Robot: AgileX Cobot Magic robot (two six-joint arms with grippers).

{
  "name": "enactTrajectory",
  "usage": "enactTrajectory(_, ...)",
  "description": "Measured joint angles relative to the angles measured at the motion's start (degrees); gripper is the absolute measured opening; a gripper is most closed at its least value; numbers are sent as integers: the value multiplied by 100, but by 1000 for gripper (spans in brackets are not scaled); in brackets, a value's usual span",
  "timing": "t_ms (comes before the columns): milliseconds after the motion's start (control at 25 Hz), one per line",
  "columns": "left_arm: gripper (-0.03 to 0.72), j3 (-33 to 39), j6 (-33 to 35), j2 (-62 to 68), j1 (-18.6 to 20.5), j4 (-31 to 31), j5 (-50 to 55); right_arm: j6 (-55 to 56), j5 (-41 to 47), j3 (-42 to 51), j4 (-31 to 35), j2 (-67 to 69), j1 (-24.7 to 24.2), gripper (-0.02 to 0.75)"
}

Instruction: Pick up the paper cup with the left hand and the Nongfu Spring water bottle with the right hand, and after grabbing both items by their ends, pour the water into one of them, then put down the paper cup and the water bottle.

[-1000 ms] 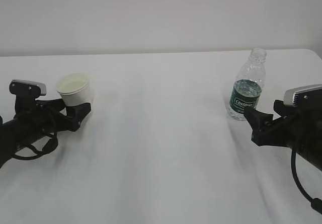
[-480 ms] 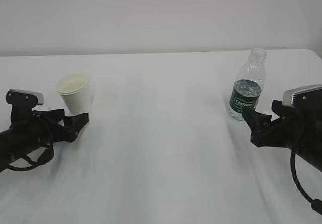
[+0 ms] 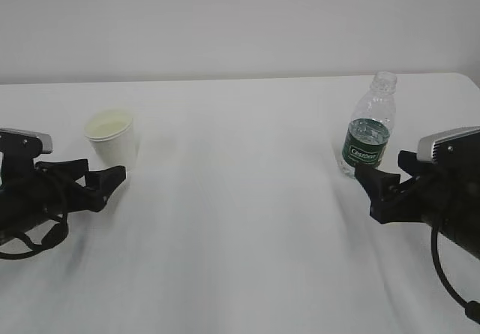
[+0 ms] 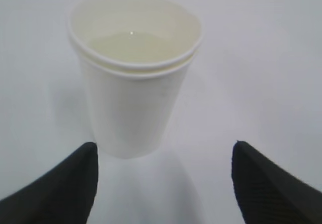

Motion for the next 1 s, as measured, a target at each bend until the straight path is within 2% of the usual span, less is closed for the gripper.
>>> enactTrajectory(200,590,402,0,-550,0,0,0,274,0,0,-692,-36,0,586)
enactTrajectory(600,588,1034,0,-1937,0,281,11,336,14,2,-812,-1138,0,586)
enactTrajectory(720,588,1058,0,-2398,0,317,11,367,428,2,-827,-1736,0,586)
enactTrajectory(1000,587,1095,-370,-3460,0,341,21,381,2090,23,-837,-3374,0,586)
